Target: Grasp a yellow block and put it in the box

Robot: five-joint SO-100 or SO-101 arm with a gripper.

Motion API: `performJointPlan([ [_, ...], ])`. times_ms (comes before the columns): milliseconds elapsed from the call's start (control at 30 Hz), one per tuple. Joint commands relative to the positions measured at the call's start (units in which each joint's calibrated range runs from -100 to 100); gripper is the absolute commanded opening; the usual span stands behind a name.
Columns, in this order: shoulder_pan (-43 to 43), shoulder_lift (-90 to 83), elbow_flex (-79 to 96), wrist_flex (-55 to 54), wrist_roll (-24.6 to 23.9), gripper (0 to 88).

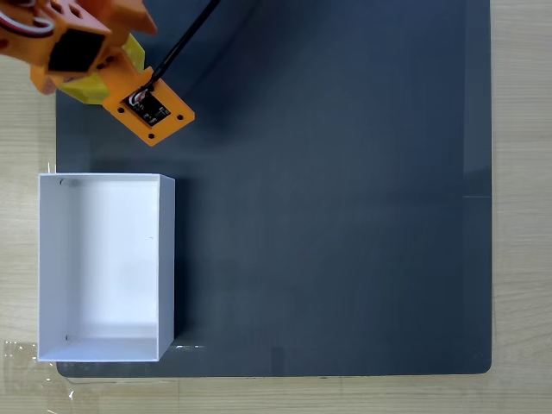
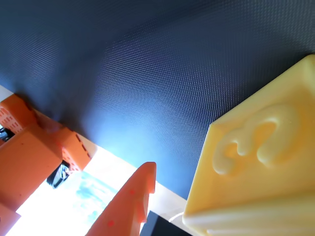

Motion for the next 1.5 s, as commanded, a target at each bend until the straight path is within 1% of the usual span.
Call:
performJointPlan([
  [0, 0.48, 0.24, -0.68, -1.14, -0.23, 54.6],
  [100, 0.81, 0.41, -0.77, -3.06, -0.18, 54.3],
  [167, 0.9, 0.41, -0.41, -3.41, -0.07, 51.8],
  [333, 0.98, 0.41, -0.68, -3.5, 0.24, 35.0],
  [433, 0.98, 0.32, -0.05, -5.07, 0.24, 29.5],
  [1467, 0.31, -0.36, 0.13, -4.46, 0.35, 28.3],
])
